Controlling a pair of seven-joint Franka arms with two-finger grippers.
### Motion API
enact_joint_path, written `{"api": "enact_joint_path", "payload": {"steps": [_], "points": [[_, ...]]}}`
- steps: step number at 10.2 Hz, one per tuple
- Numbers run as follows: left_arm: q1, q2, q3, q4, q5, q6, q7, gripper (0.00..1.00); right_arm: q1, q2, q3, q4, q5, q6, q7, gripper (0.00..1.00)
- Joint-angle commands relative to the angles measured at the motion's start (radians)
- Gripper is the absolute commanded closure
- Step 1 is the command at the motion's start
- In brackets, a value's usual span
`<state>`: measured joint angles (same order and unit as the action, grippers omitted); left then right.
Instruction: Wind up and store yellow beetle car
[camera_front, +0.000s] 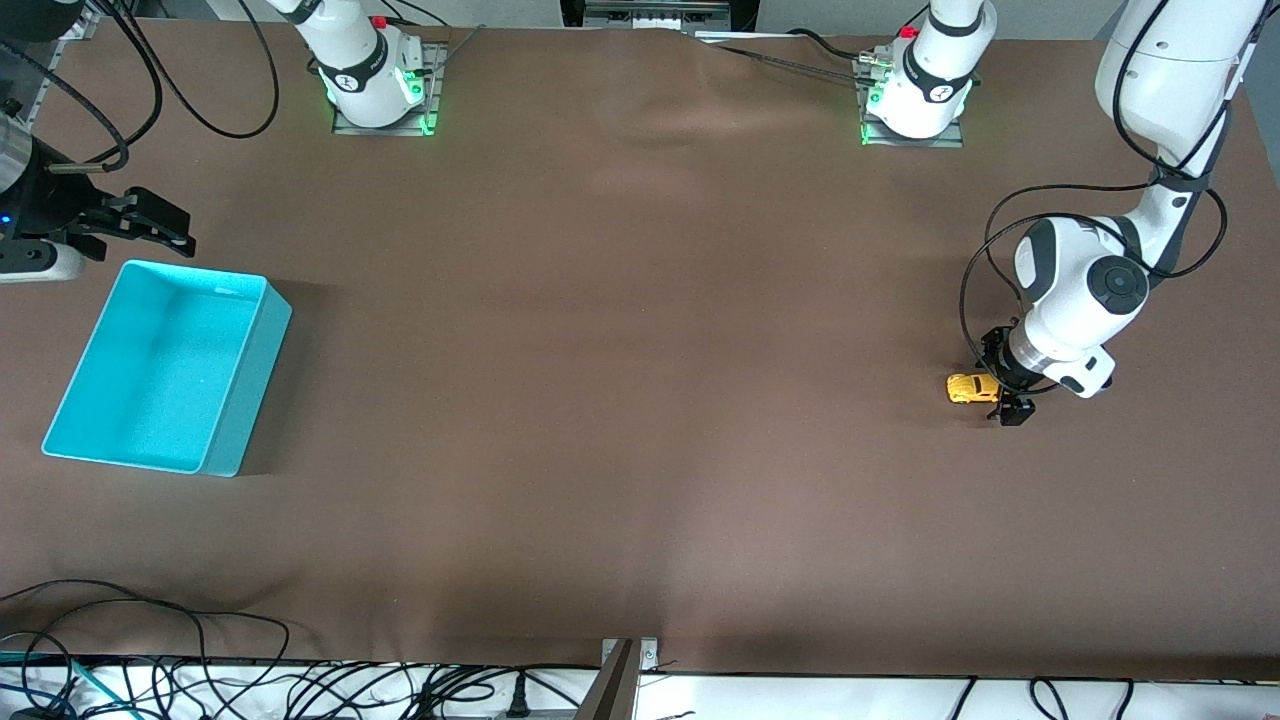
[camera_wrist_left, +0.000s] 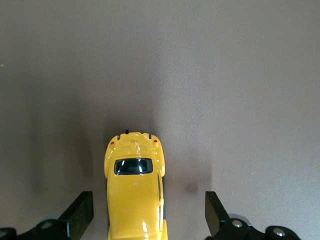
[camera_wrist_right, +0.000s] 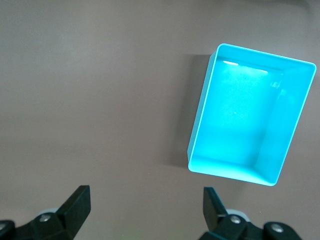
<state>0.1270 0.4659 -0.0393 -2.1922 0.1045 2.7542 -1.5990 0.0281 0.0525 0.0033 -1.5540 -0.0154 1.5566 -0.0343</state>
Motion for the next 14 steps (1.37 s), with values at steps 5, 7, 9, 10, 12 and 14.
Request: {"api": "enact_joint_path", "payload": {"steps": [5,7,9,10,12,14], "points": [[0.002,-0.055,-0.004,-0.001,0.038,0.004,-0.042,1.0,-0.001,0.009,-0.002,0.023,0.014,-0.007,0.014,0.0],[-0.015,-0.078,-0.063,0.006,0.038,-0.043,-0.041,1.0,-0.001,0.007,-0.002,0.023,0.014,-0.007,0.014,0.0],[-0.017,-0.078,-0.131,0.006,0.038,-0.112,-0.042,1.0,-0.001,0.007,-0.002,0.023,0.014,-0.007,0.014,0.0],[-0.02,-0.075,-0.161,0.005,0.038,-0.143,-0.061,1.0,-0.001,0.007,-0.002,0.023,0.014,-0.007,0.014,0.0],[-0.03,-0.047,-0.186,0.026,0.094,-0.142,-0.258,1.0,-0.001,0.007,-0.002,0.023,0.014,-0.007,0.014,0.0],[-0.03,-0.02,-0.189,0.034,0.267,-0.14,-0.459,1.0,-0.001,0.007,-0.002,0.023,0.014,-0.007,0.014,0.0]]}}
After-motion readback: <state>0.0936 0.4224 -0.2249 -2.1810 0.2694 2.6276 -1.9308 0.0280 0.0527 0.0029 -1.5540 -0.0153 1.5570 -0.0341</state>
